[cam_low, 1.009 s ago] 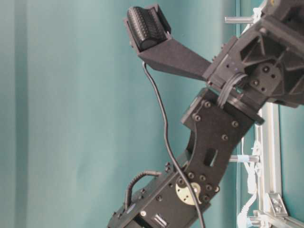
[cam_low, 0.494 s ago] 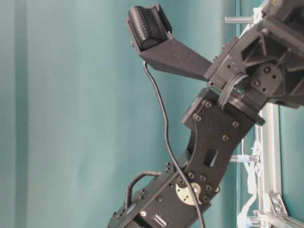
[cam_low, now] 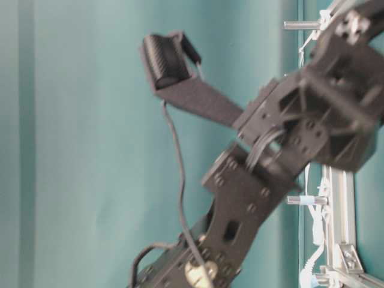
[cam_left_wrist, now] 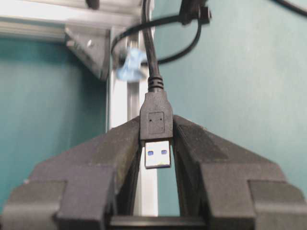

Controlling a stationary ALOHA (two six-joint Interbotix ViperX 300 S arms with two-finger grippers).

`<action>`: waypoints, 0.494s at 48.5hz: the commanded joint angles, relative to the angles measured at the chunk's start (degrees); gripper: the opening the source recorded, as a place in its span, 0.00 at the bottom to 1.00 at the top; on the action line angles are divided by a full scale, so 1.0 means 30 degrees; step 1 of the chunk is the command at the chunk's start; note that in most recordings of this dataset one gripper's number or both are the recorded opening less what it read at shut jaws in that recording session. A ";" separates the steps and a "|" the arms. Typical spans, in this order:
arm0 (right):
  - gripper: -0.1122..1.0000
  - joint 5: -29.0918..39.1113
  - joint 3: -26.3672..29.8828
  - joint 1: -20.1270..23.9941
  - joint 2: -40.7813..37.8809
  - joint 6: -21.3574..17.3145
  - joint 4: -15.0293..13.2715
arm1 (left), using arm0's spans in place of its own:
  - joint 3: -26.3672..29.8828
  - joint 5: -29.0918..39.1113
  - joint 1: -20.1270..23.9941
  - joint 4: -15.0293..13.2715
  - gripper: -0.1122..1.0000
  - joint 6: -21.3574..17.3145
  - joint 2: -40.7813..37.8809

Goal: Insert the wire through the string loop located on the right side.
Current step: 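Pull the plug leftward with the left gripper through the loop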

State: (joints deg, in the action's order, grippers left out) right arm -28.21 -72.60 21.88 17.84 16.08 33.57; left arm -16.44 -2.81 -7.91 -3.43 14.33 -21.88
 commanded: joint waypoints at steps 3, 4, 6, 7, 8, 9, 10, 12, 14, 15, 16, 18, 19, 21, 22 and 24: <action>0.86 -0.0146 0.0205 -0.0029 0.0146 -0.0029 0.0000 | -0.0732 0.0996 0.0029 0.0029 0.28 0.0000 0.1787; 0.86 -0.0176 0.0205 -0.0029 0.0146 -0.0029 0.0029 | -0.0908 0.1143 0.0029 0.0029 0.28 0.0000 0.1963; 0.86 -0.0146 0.0234 -0.0059 0.0146 -0.0029 0.0000 | -0.1289 0.1436 0.0029 0.0029 0.28 0.0029 0.2285; 0.86 -0.0146 0.0234 -0.0029 0.0146 -0.0029 0.0000 | -0.1465 0.1582 0.0029 0.0029 0.28 0.0059 0.2461; 0.86 -0.0146 0.0234 -0.0029 0.0146 -0.0029 0.0029 | -0.1787 0.1758 0.0029 0.0029 0.28 0.0088 0.2725; 0.86 -0.0146 0.0234 -0.0029 0.0146 -0.0029 0.0000 | -0.1992 0.1846 0.0000 0.0029 0.28 0.0088 0.2900; 0.86 -0.0146 0.0234 -0.0029 0.0146 -0.0029 0.0000 | -0.2197 0.1963 -0.0029 0.0029 0.28 0.0088 0.3076; 0.86 -0.0176 0.0234 -0.0059 0.0146 -0.0029 0.0029 | -0.2637 0.2168 -0.0059 0.0059 0.28 0.0088 0.3457; 0.86 -0.0146 0.0234 -0.0029 0.0146 -0.0029 0.0029 | -0.3076 0.2344 -0.0059 0.0029 0.28 0.0088 0.3809; 0.86 -0.0146 0.0264 -0.0059 0.0146 -0.0029 0.0000 | -0.3281 0.2432 -0.0059 0.0059 0.28 0.0117 0.4014; 0.86 -0.0146 0.0264 -0.0029 0.0146 -0.0029 0.0029 | -0.3516 0.2520 -0.0088 0.0029 0.28 0.0117 0.4189; 0.86 -0.0146 0.0264 -0.0029 0.0146 -0.0029 0.0000 | -0.3955 0.2695 -0.0088 0.0029 0.28 0.0146 0.4600; 0.86 -0.0146 0.0264 -0.0029 0.0146 -0.0029 0.0029 | -0.4160 0.2754 -0.0088 0.0029 0.28 0.0146 0.4805; 0.86 -0.0146 0.0264 -0.0029 0.0146 -0.0029 0.0029 | -0.4570 0.2959 -0.0088 0.0029 0.28 0.0176 0.5156; 0.86 -0.0146 0.0264 -0.0029 0.0146 -0.0029 0.0000 | -0.4746 0.3047 -0.0059 0.0029 0.28 0.0205 0.5332; 0.86 -0.0146 0.0264 -0.0029 0.0146 -0.0029 0.0000 | -0.5244 0.3252 -0.0088 0.0029 0.28 0.0322 0.5742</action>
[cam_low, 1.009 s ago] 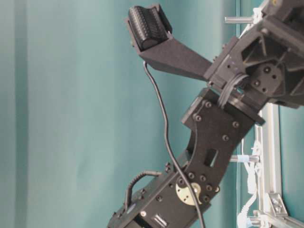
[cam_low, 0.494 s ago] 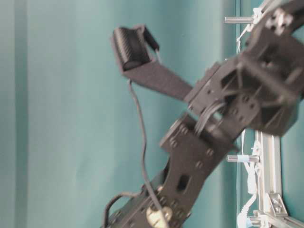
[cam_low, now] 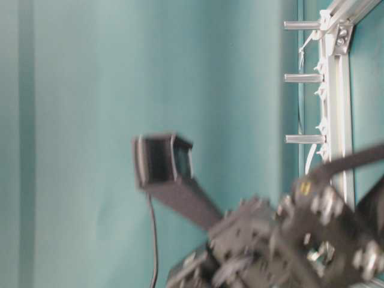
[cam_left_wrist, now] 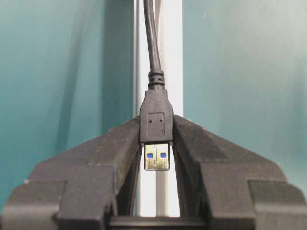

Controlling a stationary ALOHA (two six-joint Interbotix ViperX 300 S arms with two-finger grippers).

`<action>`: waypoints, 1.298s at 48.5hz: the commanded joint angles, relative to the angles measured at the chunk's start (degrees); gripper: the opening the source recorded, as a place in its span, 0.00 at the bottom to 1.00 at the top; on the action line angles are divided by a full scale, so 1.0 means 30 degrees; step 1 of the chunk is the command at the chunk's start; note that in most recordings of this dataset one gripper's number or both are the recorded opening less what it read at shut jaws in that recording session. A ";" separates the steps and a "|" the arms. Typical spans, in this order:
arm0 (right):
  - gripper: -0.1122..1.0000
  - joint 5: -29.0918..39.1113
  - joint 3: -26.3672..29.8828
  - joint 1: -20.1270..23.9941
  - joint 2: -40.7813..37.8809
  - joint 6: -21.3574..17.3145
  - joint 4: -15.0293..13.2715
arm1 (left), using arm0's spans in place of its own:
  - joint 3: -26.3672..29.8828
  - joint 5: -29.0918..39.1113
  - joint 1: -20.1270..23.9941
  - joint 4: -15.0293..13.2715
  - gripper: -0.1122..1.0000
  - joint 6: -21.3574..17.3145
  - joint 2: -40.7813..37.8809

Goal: Insert the wire through the string loop located on the right side.
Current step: 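Pull the plug leftward with the left gripper through the loop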

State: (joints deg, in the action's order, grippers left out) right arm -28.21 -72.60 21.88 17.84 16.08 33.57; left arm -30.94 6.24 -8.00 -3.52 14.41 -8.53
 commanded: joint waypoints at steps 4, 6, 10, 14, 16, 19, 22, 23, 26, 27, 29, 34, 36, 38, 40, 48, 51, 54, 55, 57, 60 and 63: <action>0.86 -0.0146 0.0322 -0.0029 0.0117 -0.0029 0.0029 | -0.1055 0.0703 -0.0059 0.0059 0.28 0.0439 0.1816; 0.86 -0.0146 0.0322 -0.0029 0.0088 -0.0029 0.0000 | -0.1318 0.0879 -0.0088 0.0059 0.28 0.0469 0.2080; 0.86 -0.0146 0.0322 -0.0029 0.0088 -0.0029 0.0029 | -0.1846 0.1377 -0.0146 0.0059 0.28 0.0557 0.2490; 0.86 -0.0146 0.0322 -0.0029 0.0088 -0.0029 0.0000 | -0.2461 0.1963 -0.0205 0.0059 0.28 0.0674 0.3047; 0.86 -0.0088 0.0322 -0.0029 0.0088 -0.0029 0.0029 | -0.2754 0.2285 -0.0234 0.0059 0.28 0.0732 0.3340; 0.86 -0.0059 0.0322 -0.0029 0.0059 -0.0059 0.0029 | -0.3135 0.2725 -0.0264 0.0029 0.28 0.0791 0.3838; 0.86 -0.0059 0.0322 -0.0029 0.0059 -0.0059 0.0029 | -0.3516 0.3193 -0.0264 -0.0029 0.28 0.0791 0.4307; 0.86 -0.0059 0.0322 -0.0029 0.0059 -0.0059 0.0029 | -0.3662 0.3340 -0.0264 0.0000 0.28 0.0791 0.4482; 0.86 -0.0059 0.0352 -0.0029 0.0059 -0.0059 0.0029 | -0.4014 0.3838 -0.0264 -0.0029 0.28 0.0820 0.4980; 0.86 -0.0088 0.0322 -0.0029 0.0059 -0.0059 0.0029 | -0.4102 0.3984 -0.0264 -0.0029 0.28 0.0820 0.5127; 0.86 -0.0117 0.0352 -0.0029 0.0059 -0.0059 0.0000 | -0.4277 0.4219 -0.0264 -0.0029 0.28 0.0908 0.5391; 0.86 -0.0146 0.0322 -0.0029 0.0029 -0.0059 0.0029 | -0.4805 0.4805 -0.0293 -0.0029 0.28 0.1465 0.5947; 0.86 -0.0146 0.0322 -0.0059 0.0029 -0.0059 0.0029 | -0.5010 0.4922 -0.0322 -0.0029 0.28 0.1758 0.6094; 0.86 -0.0146 0.0322 -0.0029 0.0000 -0.0059 0.0000 | -0.5215 0.4980 -0.0439 -0.0029 0.28 0.1963 0.6211; 0.86 -0.0146 0.0352 -0.0029 0.0000 -0.0059 0.0029 | -0.5449 0.5039 -0.0557 -0.0029 0.28 0.2139 0.6357; 0.86 -0.0146 0.0322 -0.0029 -0.0088 -0.0059 0.0029 | -0.6270 0.5391 -0.1260 -0.0029 0.28 0.2314 0.6768; 0.86 -0.0176 0.0322 -0.0029 -0.0117 -0.0059 0.0000 | -0.6504 0.5537 -0.1523 -0.0029 0.28 0.2344 0.6855; 0.86 -0.0146 0.0352 -0.0029 -0.0146 -0.0059 0.0029 | -0.6621 0.5625 -0.1729 -0.0029 0.28 0.2344 0.6855; 0.86 -0.0146 0.0322 -0.0029 -0.0146 -0.0059 0.0029 | -0.6650 0.5625 -0.1787 -0.0029 0.28 0.2344 0.6826; 0.86 -0.0176 0.0322 -0.0029 -0.0117 -0.0059 0.0000 | -0.6680 0.5625 -0.1846 -0.0029 0.28 0.2344 0.6768; 0.86 -0.0176 0.0322 -0.0029 -0.0117 -0.0059 0.0000 | -0.6738 0.5625 -0.1934 -0.0029 0.28 0.2344 0.6709; 0.86 -0.0176 0.0352 -0.0059 -0.0146 -0.0059 0.0029 | -0.6797 0.5625 -0.1992 -0.0029 0.28 0.2344 0.6592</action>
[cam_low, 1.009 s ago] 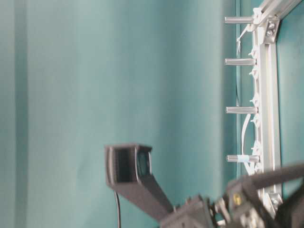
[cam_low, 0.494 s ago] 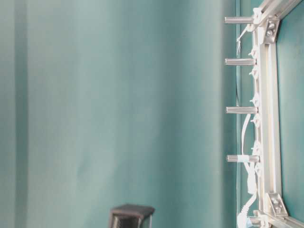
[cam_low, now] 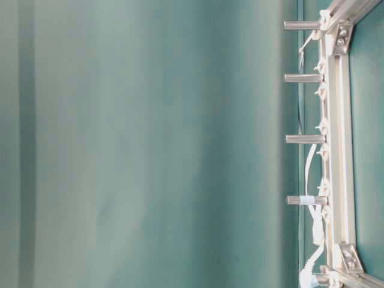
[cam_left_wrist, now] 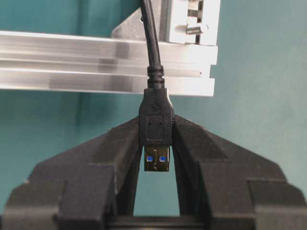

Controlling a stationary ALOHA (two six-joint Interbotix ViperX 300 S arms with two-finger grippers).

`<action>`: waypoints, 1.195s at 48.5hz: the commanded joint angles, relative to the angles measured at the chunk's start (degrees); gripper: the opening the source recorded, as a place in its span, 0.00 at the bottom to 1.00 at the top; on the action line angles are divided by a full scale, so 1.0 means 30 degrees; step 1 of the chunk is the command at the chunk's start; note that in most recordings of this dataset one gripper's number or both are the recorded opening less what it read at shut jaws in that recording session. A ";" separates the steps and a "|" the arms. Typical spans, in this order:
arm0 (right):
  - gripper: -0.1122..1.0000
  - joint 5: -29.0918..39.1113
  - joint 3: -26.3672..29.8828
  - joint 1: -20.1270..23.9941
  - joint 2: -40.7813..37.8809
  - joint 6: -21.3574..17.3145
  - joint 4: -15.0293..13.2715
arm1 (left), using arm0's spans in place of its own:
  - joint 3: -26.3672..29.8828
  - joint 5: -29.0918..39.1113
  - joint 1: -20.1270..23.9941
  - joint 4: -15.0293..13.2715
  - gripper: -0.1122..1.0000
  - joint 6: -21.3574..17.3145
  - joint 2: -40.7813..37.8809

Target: Insert the wire through the string loop located on the right side.

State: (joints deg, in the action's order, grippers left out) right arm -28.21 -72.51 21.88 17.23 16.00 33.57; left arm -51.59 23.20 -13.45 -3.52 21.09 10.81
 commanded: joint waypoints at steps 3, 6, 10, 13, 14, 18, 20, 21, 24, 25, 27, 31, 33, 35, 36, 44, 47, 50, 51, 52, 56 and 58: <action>0.86 -0.0176 0.0293 -0.0088 0.0059 -0.0029 0.0000 | 0.0000 -0.0029 -0.0264 -0.0059 0.28 0.0117 -0.0029; 0.86 -0.0176 0.0293 -0.0146 0.0059 -0.0029 0.0029 | -0.0029 -0.0029 -0.0293 -0.0059 0.28 0.0088 -0.0264; 0.86 -0.0176 0.0234 -0.0205 0.0059 -0.0029 0.0029 | 0.0029 -0.0029 -0.0322 -0.0029 0.28 0.0059 -0.0645; 0.86 -0.0205 0.0234 -0.0205 0.0059 -0.0029 0.0029 | 0.0088 -0.0029 -0.0352 -0.0029 0.28 0.0029 -0.0879; 0.86 -0.0176 0.0234 -0.0205 0.0059 -0.0029 0.0029 | 0.0117 -0.0029 -0.0352 -0.0059 0.28 0.0029 -0.0938; 0.86 -0.0176 0.0234 -0.0205 0.0059 -0.0029 0.0029 | 0.0117 -0.0029 -0.0352 -0.0059 0.28 0.0059 -0.0996; 0.86 -0.0176 0.0234 -0.0234 0.0059 -0.0029 0.0029 | 0.0117 -0.0029 -0.0352 -0.0059 0.28 0.0059 -0.0967; 0.86 -0.0205 0.0234 -0.0234 0.0059 -0.0029 0.0029 | 0.0088 -0.0029 -0.0352 -0.0059 0.28 0.0059 -0.0938; 0.86 -0.0205 0.0205 -0.0234 0.0059 0.0000 0.0029 | 0.0059 -0.0029 -0.0352 -0.0029 0.28 0.0059 -0.0879; 0.86 -0.0176 0.0205 -0.0264 0.0059 0.0000 0.0000 | 0.0059 -0.0029 -0.0352 -0.0059 0.28 0.0059 -0.0879; 0.86 -0.0176 0.0205 -0.0293 0.0059 0.0000 0.0000 | 0.0029 -0.0029 -0.0322 -0.0029 0.28 0.0059 -0.0820; 0.86 -0.0176 0.0205 -0.0322 0.0059 0.0000 0.0000 | 0.0029 0.0088 -0.0322 -0.0029 0.28 0.0059 -0.0791; 0.86 -0.0205 0.0205 -0.0352 0.0059 0.0029 0.0029 | 0.0059 0.0293 -0.0322 -0.0029 0.28 0.0059 -0.0762; 0.86 -0.0205 0.0205 -0.0352 0.0059 0.0029 0.0000 | 0.0088 0.0557 -0.0352 -0.0029 0.28 0.0059 -0.0762; 0.86 -0.0205 0.0205 -0.0352 0.0059 0.0029 0.0000 | 0.0117 0.0703 -0.0322 -0.0029 0.28 0.0059 -0.0791; 0.86 -0.0176 0.0176 -0.0352 0.0059 0.0029 0.0000 | 0.0322 0.1699 -0.0322 0.0205 0.48 0.0000 -0.0762; 0.86 -0.0176 0.0176 -0.0381 0.0059 0.0029 0.0000 | 0.0352 0.1875 -0.0352 0.0322 0.65 0.0000 -0.0732; 0.86 -0.0205 0.0146 -0.0381 0.0059 0.0029 0.0000 | 0.0352 0.1875 -0.0352 0.0322 0.79 0.0029 -0.0674; 0.86 -0.0176 0.0146 -0.0381 0.0059 0.0029 0.0000 | 0.0352 0.1904 -0.0352 0.0322 0.82 0.0029 -0.0645; 0.86 -0.0205 0.0146 -0.0352 0.0059 0.0029 0.0000 | 0.0352 0.1904 -0.0322 0.0322 0.84 0.0029 -0.0615; 0.86 -0.0205 0.0117 -0.0381 0.0059 0.0029 0.0000 | 0.0352 0.1934 -0.0322 0.0352 0.80 0.0000 -0.0469; 0.86 -0.0205 0.0146 -0.0381 0.0059 0.0029 0.0000 | 0.0352 0.1934 -0.0322 0.0381 0.82 -0.0029 -0.0352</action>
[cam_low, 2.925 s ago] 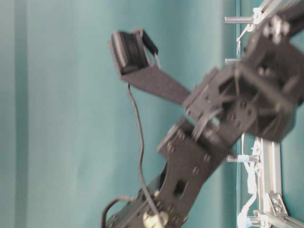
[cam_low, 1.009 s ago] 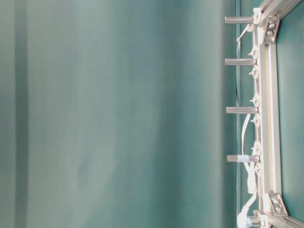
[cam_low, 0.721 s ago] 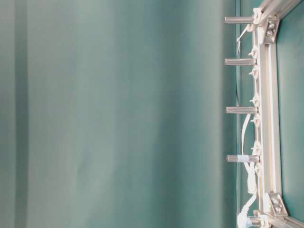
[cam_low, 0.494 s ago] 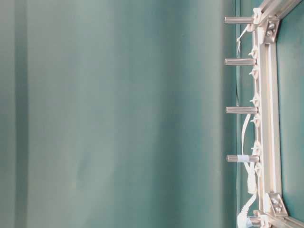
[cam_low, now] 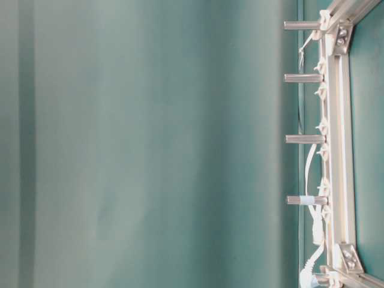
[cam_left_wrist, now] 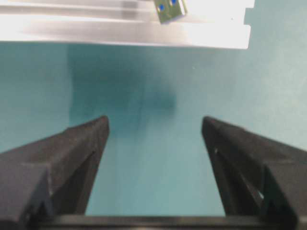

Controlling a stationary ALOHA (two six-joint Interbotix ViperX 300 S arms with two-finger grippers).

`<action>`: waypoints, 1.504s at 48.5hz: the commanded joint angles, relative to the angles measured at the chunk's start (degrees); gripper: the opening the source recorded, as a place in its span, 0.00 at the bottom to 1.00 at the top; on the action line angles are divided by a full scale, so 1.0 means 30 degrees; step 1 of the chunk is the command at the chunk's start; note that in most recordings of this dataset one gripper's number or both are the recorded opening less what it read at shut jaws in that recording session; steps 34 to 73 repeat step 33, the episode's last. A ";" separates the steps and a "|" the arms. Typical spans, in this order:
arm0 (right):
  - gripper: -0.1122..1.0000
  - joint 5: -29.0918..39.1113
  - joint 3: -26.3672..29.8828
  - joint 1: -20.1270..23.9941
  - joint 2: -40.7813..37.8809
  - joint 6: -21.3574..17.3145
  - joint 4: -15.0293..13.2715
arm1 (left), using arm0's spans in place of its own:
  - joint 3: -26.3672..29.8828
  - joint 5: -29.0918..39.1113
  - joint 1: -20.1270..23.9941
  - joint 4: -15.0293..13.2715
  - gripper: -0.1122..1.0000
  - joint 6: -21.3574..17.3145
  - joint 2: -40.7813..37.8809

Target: Insert the wire through the string loop located on the right side.

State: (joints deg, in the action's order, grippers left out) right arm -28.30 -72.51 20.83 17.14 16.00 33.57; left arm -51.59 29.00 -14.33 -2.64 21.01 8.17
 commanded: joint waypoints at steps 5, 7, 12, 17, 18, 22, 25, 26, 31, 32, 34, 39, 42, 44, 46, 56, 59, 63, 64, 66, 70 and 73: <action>0.86 -0.0176 0.0146 -0.0029 0.0117 0.0059 0.0000 | 0.0293 0.0000 -0.0059 0.0293 0.84 -0.0117 0.0908; 0.86 -0.0205 0.0146 -0.0029 0.0117 0.0088 -0.0029 | 0.0293 0.0029 0.0000 0.0410 0.84 -0.0117 0.1172; 0.86 -0.0234 0.0176 -0.0029 0.0322 0.0146 -0.0117 | 0.0352 0.0029 0.0264 0.0762 0.84 -0.0117 0.1846; 0.86 -0.0410 0.0146 -0.0088 0.0645 0.0176 -0.0146 | 0.0264 0.0000 0.0586 0.0791 0.84 -0.0117 0.2490; 0.86 -0.0439 0.0088 -0.0117 0.0732 0.0176 -0.0117 | 0.0205 0.0000 0.0615 0.0820 0.84 -0.0117 0.2578; 0.86 -0.0615 0.0029 -0.0293 0.1113 0.0176 -0.0146 | 0.0088 -0.0059 0.0762 0.0820 0.84 -0.0117 0.2812; 0.86 -0.0645 -0.0088 -0.0439 0.1436 0.0176 -0.0146 | -0.0029 -0.0176 0.0820 0.0820 0.84 -0.0117 0.2959; 0.86 -0.0645 -0.0146 -0.0498 0.1553 0.0176 -0.0117 | -0.0088 -0.0176 0.0820 0.0791 0.84 -0.0117 0.3018; 0.86 -0.0645 -0.0381 -0.0850 0.2197 0.0146 -0.0146 | -0.0234 -0.0557 0.0937 0.0820 0.84 -0.0117 0.3076; 0.86 -0.0645 -0.0410 -0.0908 0.2314 0.0146 -0.0146 | -0.0234 -0.0674 0.0996 0.0820 0.84 -0.0117 0.3076; 0.86 -0.0645 -0.0439 -0.0996 0.2402 0.0146 -0.0146 | -0.0264 -0.0820 0.1025 0.0820 0.84 -0.0117 0.3076; 0.86 -0.0645 -0.0439 -0.0996 0.2402 0.0146 -0.0146 | -0.0264 -0.0820 0.1025 0.0820 0.84 -0.0117 0.3076; 0.86 -0.0645 -0.0439 -0.0996 0.2402 0.0146 -0.0146 | -0.0264 -0.0820 0.1025 0.0820 0.84 -0.0117 0.3076; 0.86 -0.0645 -0.0439 -0.0996 0.2402 0.0146 -0.0146 | -0.0264 -0.0820 0.1025 0.0820 0.84 -0.0117 0.3076; 0.86 -0.0645 -0.0439 -0.0996 0.2402 0.0146 -0.0146 | -0.0264 -0.0820 0.1025 0.0820 0.84 -0.0117 0.3076; 0.86 -0.0645 -0.0439 -0.0996 0.2402 0.0146 -0.0146 | -0.0264 -0.0820 0.1025 0.0820 0.84 -0.0117 0.3076; 0.86 -0.0645 -0.0439 -0.0996 0.2402 0.0146 -0.0146 | -0.0264 -0.0820 0.1025 0.0820 0.84 -0.0117 0.3076; 0.86 -0.0645 -0.0439 -0.0996 0.2402 0.0146 -0.0146 | -0.0264 -0.0820 0.1025 0.0820 0.84 -0.0117 0.3076; 0.86 -0.0645 -0.0439 -0.0996 0.2402 0.0146 -0.0146 | -0.0264 -0.0820 0.1025 0.0820 0.84 -0.0117 0.3076; 0.86 -0.0645 -0.0439 -0.0996 0.2402 0.0146 -0.0146 | -0.0264 -0.0820 0.1025 0.0820 0.84 -0.0117 0.3076; 0.86 -0.0645 -0.0439 -0.0996 0.2402 0.0146 -0.0146 | -0.0264 -0.0820 0.1025 0.0820 0.84 -0.0117 0.3076; 0.86 -0.0645 -0.0439 -0.0996 0.2402 0.0146 -0.0146 | -0.0264 -0.0820 0.1025 0.0820 0.84 -0.0117 0.3076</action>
